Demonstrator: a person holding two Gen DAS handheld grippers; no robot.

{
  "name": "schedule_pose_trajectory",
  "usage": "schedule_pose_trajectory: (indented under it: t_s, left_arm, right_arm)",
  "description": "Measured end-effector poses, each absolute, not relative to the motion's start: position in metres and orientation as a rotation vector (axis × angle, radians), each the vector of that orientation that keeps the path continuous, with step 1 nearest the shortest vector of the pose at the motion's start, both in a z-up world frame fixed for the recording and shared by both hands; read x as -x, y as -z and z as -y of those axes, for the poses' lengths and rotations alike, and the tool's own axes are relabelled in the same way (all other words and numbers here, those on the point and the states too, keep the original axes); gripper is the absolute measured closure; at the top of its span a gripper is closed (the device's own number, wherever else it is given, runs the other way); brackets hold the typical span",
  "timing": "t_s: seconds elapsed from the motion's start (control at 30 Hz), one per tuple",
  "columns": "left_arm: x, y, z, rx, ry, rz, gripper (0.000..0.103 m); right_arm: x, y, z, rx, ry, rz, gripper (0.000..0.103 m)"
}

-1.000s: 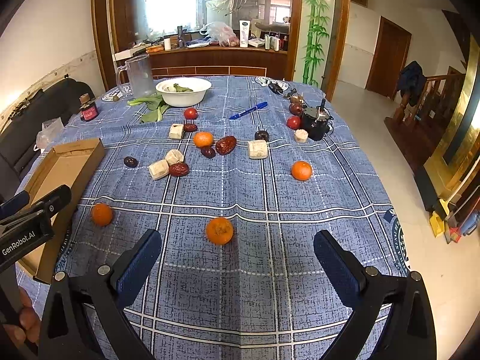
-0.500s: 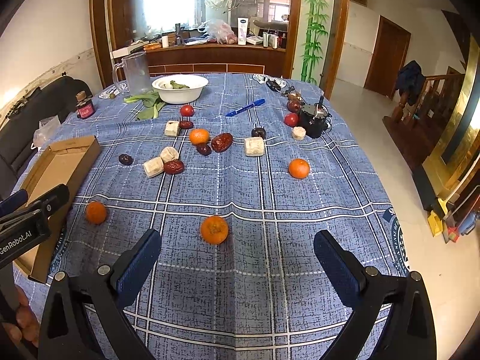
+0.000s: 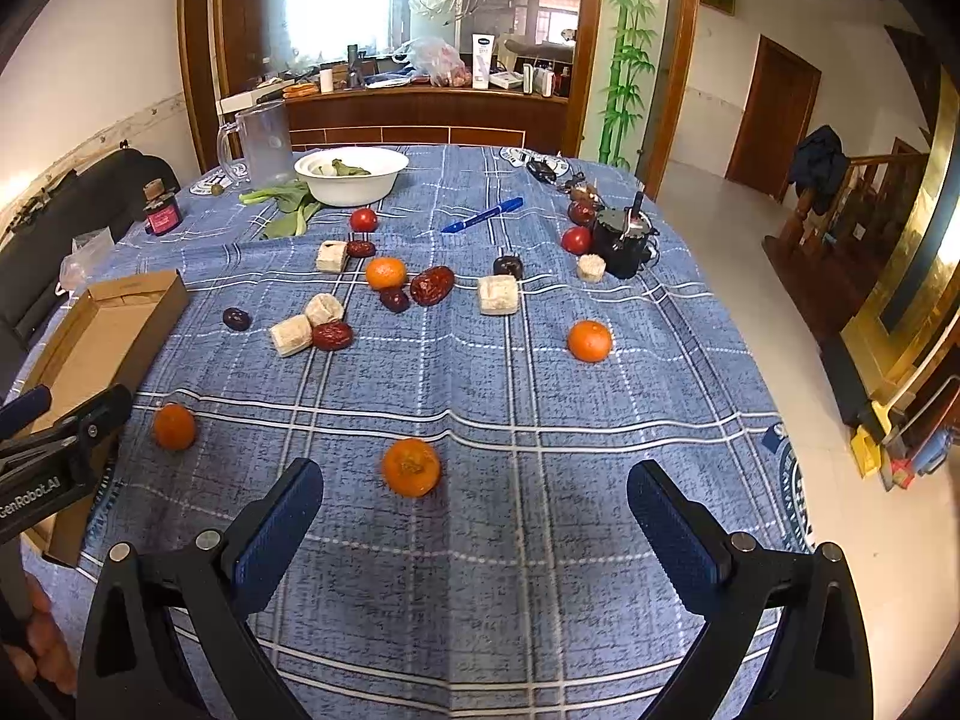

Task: Organize fruits
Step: 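Move both tools toward the oranges lying on the tablecloth, then close the right tool on an orange while the left tool grasps another orange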

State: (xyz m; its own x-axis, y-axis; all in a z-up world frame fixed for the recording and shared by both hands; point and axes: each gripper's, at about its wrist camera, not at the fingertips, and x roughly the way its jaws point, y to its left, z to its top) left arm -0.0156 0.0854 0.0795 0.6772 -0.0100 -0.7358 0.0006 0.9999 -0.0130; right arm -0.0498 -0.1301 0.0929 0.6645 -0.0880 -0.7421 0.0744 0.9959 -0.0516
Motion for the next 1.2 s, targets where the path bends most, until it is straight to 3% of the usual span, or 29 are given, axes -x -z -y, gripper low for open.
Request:
schedule_pose_trajectory:
  t_s: [0.4, 0.47, 0.63, 0.77, 0.83, 1.2]
  left_arm:
    - [0.028, -0.065, -0.070, -0.171, 0.058, -0.871, 0.000]
    - [0.027, -0.062, -0.069, -0.181, 0.068, -0.890, 0.000]
    - [0.030, -0.058, -0.069, -0.208, 0.069, -0.906, 0.000]
    - [0.027, -0.058, -0.074, -0.173, 0.073, -0.929, 0.000]
    - [0.022, -0.057, -0.078, -0.139, 0.076, -0.945, 0.000]
    - [-0.015, -0.046, -0.078, 0.053, 0.150, -1.067, 0.000]
  right_arm:
    - [0.026, -0.065, 0.127, -0.009, -0.099, -0.905, 0.002]
    - [0.019, -0.058, 0.117, 0.007, -0.145, -0.920, 0.008]
    - [0.000, -0.034, 0.106, 0.017, -0.208, -1.007, 0.039]
    - [-0.003, -0.027, 0.108, 0.020, -0.215, -1.020, 0.048]
    - [-0.005, -0.027, 0.108, 0.055, -0.200, -1.005, 0.071]
    - [0.008, -0.041, 0.137, 0.003, -0.207, -0.970, 0.071]
